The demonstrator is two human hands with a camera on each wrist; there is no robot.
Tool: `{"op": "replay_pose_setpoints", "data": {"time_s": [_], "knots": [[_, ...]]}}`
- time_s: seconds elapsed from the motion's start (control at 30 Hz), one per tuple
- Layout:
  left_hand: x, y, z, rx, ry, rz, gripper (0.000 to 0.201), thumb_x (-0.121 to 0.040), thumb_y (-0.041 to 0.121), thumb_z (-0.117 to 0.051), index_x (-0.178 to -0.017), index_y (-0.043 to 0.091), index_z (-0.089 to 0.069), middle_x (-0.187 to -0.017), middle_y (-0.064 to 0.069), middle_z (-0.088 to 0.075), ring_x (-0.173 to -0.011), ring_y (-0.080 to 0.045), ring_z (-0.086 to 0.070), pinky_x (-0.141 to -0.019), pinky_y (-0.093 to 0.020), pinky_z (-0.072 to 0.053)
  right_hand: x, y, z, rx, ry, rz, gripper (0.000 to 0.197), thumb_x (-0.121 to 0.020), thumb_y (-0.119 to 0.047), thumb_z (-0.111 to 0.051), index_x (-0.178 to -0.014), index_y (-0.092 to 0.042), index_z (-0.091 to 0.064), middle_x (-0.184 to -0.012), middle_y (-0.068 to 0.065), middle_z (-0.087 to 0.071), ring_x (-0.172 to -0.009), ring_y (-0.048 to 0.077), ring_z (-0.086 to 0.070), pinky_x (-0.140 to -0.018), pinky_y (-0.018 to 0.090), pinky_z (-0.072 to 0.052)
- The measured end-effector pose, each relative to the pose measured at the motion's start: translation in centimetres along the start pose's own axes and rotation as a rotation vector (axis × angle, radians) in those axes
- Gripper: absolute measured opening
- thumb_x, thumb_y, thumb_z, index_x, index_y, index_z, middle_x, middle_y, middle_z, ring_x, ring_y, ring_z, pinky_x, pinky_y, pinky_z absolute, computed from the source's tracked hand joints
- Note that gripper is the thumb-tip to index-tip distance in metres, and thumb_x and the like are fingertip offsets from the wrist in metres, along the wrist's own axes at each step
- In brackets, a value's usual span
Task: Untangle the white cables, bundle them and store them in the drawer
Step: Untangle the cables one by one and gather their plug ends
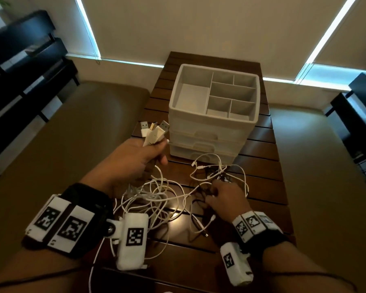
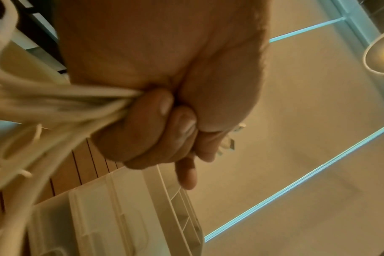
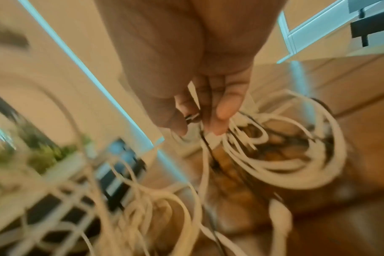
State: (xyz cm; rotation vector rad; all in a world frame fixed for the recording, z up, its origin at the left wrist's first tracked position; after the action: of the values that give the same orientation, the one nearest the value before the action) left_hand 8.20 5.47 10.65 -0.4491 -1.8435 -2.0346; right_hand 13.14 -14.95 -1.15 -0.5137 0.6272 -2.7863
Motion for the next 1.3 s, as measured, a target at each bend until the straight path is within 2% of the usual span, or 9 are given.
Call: {"op": "replay_pose_setpoints", "data": {"time_s": [0.1, 0.37, 0.6, 0.7, 0.8, 0.9, 0.97, 1.13, 1.3], "knots": [[-0.4, 1.1, -1.0, 0.047, -0.027, -0.069, 0.041, -0.096, 0.042, -0.048, -0.084, 0.006, -0.065, -0.053, 0.002, -0.029, -0.043, -0.01, -0.023, -0.041, -0.021, -0.017, 0.8, -1.7, 6.9, -0.213, 0.157, 0.072, 0.013, -0.079, -0.025, -0.072, -0.074, -0.027, -0.06, -0.071, -0.009, -0.063, -0.068, 0.01, -0.062, -0.059, 0.02, -0.045], [-1.5, 4.4, -5.0, 0.064, -0.07, -0.231, 0.028, -0.098, 0.032, -0.05, -0.101, 0.015, -0.072, -0.059, 0.002, -0.036, -0.042, -0.007, -0.026, -0.039, -0.019, -0.022, 3.2, -5.0, 15.1, -0.945, 0.167, 0.233, 0.011, -0.087, -0.001, -0.061, -0.095, -0.009, -0.062, -0.091, 0.018, -0.07, -0.076, 0.021, -0.072, -0.063, 0.028, -0.058], [-2.0, 4.6, -7.7, 0.066, -0.074, -0.242, 0.021, -0.097, 0.031, -0.054, -0.087, 0.016, -0.064, -0.059, 0.004, -0.039, -0.041, -0.003, -0.031, -0.04, -0.017, -0.026, 3.8, -7.1, 15.7, -0.918, 0.221, 0.329, 0.015, -0.086, -0.003, -0.064, -0.092, -0.016, -0.069, -0.089, 0.01, -0.073, -0.079, 0.016, -0.069, -0.065, 0.025, -0.055], [-2.1, 4.4, -8.1, 0.066, -0.075, -0.257, 0.032, -0.097, 0.037, -0.052, -0.08, 0.015, -0.066, -0.055, 0.006, -0.04, -0.043, -0.004, -0.032, -0.04, -0.016, -0.027, 3.9, -7.6, 15.9, -0.977, 0.273, 0.339, 0.014, -0.085, -0.001, -0.065, -0.097, -0.008, -0.069, -0.083, 0.006, -0.071, -0.071, 0.001, -0.066, -0.06, 0.013, -0.048], [-2.0, 4.3, -8.3, 0.151, -0.074, -0.248, 0.04, -0.098, 0.041, -0.047, -0.071, 0.015, -0.059, -0.052, 0.006, -0.044, -0.046, -0.007, -0.034, -0.04, -0.016, -0.028, 3.5, -7.4, 15.4, -0.932, 0.334, 0.291, 0.017, -0.086, -0.012, -0.067, -0.103, -0.011, -0.066, -0.084, 0.001, -0.068, -0.072, 0.0, -0.062, -0.062, 0.014, -0.048], [-2.0, 4.1, -8.6, 0.372, -0.14, -0.2, 0.039, -0.094, 0.045, -0.05, -0.072, 0.013, -0.056, -0.054, 0.0, -0.045, -0.043, -0.007, -0.036, -0.037, -0.016, -0.029, 3.2, -7.6, 12.5, -0.955, 0.142, 0.218, 0.032, -0.085, -0.033, -0.064, -0.108, -0.013, -0.055, -0.094, 0.005, -0.069, -0.088, 0.016, -0.068, -0.074, 0.029, -0.057], [-2.1, 4.1, -8.5, 0.444, -0.17, -0.193, 0.041, -0.089, 0.049, -0.051, -0.073, 0.011, -0.052, -0.051, -0.003, -0.041, -0.038, -0.009, -0.035, -0.035, -0.015, -0.03, 3.7, -8.4, 10.3, -1.029, -0.051, 0.222, 0.033, -0.089, -0.033, -0.056, -0.107, -0.005, -0.052, -0.089, 0.002, -0.072, -0.08, 0.017, -0.071, -0.068, 0.028, -0.056], [-2.7, 3.9, -7.0, 0.23, 0.057, -0.252, 0.041, -0.098, 0.039, -0.05, -0.067, 0.013, -0.048, -0.045, 0.005, -0.043, -0.041, -0.009, -0.035, -0.041, -0.02, -0.03, 3.7, -7.8, 9.9, -0.717, 0.077, 0.27, 0.014, -0.093, -0.019, -0.059, -0.08, -0.018, -0.055, -0.059, -0.003, -0.06, -0.054, 0.011, -0.054, -0.061, 0.038, -0.048], [-2.9, 3.0, -5.3, 0.299, 0.289, -0.216, 0.028, -0.092, 0.024, -0.063, -0.066, 0.021, -0.052, -0.05, 0.006, -0.039, -0.041, -0.006, -0.036, -0.042, -0.022, -0.031, 4.5, -9.8, 9.6, -0.531, 0.046, 0.42, 0.009, -0.091, -0.023, -0.062, -0.084, -0.019, -0.058, -0.068, 0.0, -0.061, -0.058, 0.004, -0.053, -0.057, 0.023, -0.046]]}}
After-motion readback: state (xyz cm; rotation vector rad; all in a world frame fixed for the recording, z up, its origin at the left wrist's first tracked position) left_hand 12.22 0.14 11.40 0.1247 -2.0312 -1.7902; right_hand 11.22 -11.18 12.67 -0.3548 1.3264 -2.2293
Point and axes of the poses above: each hand's wrist, its own x-axis away from the middle knuckle, its own z-axis out of the back of the hand, y = z × x, the point moved 9 cm from there along -x, towards the middle knuckle
